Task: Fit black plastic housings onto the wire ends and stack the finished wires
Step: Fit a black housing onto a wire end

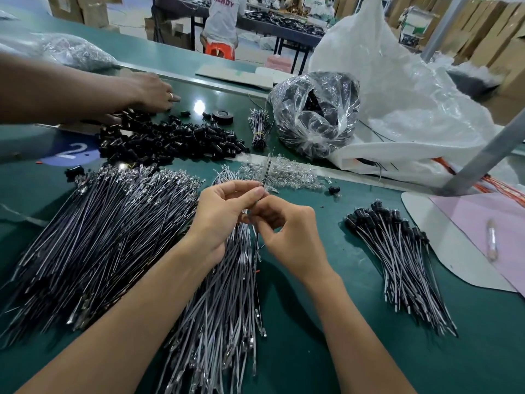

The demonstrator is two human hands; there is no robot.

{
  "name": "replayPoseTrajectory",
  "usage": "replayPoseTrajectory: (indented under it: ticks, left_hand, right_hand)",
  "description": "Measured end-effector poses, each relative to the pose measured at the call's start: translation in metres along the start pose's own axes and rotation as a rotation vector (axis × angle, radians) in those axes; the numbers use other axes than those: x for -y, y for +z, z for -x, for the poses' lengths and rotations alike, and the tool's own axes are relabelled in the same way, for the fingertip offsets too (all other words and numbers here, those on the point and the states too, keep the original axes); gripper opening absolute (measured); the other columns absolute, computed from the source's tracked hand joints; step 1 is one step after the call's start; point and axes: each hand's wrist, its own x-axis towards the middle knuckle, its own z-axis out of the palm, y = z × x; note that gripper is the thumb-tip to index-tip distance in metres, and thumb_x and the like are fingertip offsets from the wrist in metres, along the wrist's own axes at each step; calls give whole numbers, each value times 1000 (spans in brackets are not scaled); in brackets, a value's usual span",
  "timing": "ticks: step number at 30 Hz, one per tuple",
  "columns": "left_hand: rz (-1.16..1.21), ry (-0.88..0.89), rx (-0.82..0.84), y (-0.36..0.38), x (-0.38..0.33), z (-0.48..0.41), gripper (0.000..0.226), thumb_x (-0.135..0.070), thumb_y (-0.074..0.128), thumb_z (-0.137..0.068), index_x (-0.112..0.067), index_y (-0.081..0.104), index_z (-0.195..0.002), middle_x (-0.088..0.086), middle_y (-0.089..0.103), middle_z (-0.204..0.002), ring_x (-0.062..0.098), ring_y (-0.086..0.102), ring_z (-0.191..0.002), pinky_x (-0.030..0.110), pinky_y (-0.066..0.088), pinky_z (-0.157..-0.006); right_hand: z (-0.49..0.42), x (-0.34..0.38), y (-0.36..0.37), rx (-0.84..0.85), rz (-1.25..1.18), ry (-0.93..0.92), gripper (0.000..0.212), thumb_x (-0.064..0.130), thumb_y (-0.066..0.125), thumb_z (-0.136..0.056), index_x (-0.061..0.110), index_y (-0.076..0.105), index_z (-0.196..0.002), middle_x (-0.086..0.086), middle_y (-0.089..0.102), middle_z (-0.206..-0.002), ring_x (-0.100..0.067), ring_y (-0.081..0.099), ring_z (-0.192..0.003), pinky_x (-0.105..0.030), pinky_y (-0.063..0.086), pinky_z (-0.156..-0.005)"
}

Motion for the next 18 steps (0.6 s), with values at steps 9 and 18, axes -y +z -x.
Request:
replayPoseTrajectory:
  ticks: [9, 18]
  left_hand:
    - [105, 86, 28, 8, -2, 6, 8, -2, 65, -87, -9, 67, -89, -2, 76, -76, 2, 69, -67, 10, 48, -55]
    - [-265, 278, 5, 10, -9, -5, 10, -19, 70, -89, -21, 71, -98, -4, 75, -96, 2, 67, -88, 14, 50, -74]
  right_hand:
    - [-6, 8, -2, -222, -458, 328, 19, 0, 76, -81, 11, 63, -88, -10, 75, -80, -21, 74, -71, -30, 59, -67]
    - [-9, 6, -15, -378, -699, 472, 10, -2, 69, -86, 8, 71, -84, -3, 71, -71, -14, 64, -58, -22, 52, -56]
